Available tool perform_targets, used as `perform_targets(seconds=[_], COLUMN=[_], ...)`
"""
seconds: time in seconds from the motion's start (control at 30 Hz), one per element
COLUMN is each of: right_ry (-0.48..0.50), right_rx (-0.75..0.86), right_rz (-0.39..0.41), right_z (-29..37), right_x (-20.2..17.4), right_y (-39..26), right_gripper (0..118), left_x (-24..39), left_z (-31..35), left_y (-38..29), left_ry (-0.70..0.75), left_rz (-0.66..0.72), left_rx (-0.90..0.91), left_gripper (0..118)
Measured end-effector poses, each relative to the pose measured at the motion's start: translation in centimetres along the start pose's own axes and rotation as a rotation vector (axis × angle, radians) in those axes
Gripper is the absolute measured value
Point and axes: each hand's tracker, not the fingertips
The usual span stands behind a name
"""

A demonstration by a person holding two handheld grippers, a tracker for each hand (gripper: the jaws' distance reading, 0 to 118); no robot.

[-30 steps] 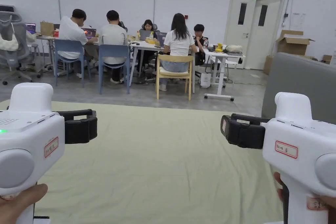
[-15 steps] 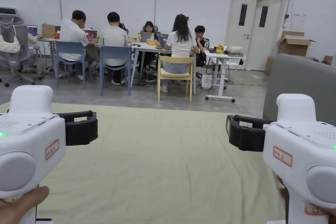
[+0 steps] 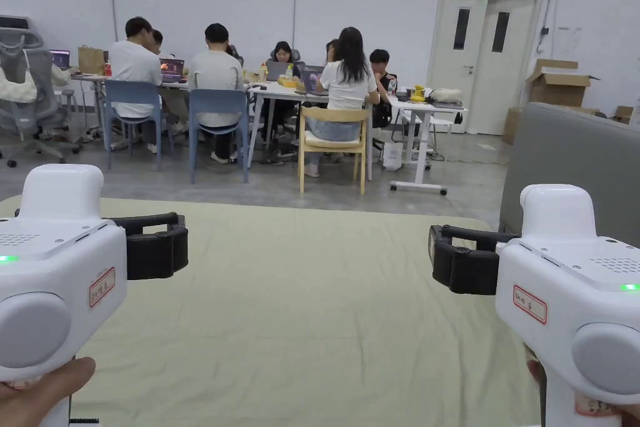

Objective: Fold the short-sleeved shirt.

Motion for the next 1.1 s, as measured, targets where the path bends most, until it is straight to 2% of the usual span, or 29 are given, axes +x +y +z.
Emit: perform_targets(seconds=[0.17,0.43,0.87,1.1], right_ry=[0.027,0.068,0.058,0.059], right_rx=[-0.018,-0.018,-0.027,-0.026], right_rz=[-0.031,-0.036,-0.033,-0.021], right_z=[-0.21,-0.24,-0.43,-0.26], right_x=[0.33,0.32,0.12,0.15], right_y=[-0.05,-0.22,-0.29,-0.26], right_gripper=[118,118,118,118], left_x=[0.09,0.12,0.09,0.84], left_z=[-0.06,-0.15,-0.27,0.30], left_y=[0.01,-0.11,0.03,-0.16], left_ry=[0.002,0.004,-0.061,-0.009], left_rz=[-0.013,-0.011,0.011,0.004], left_rx=[-0.003,-0.008,-0.030,0.026], left_gripper=[118,118,118,118])
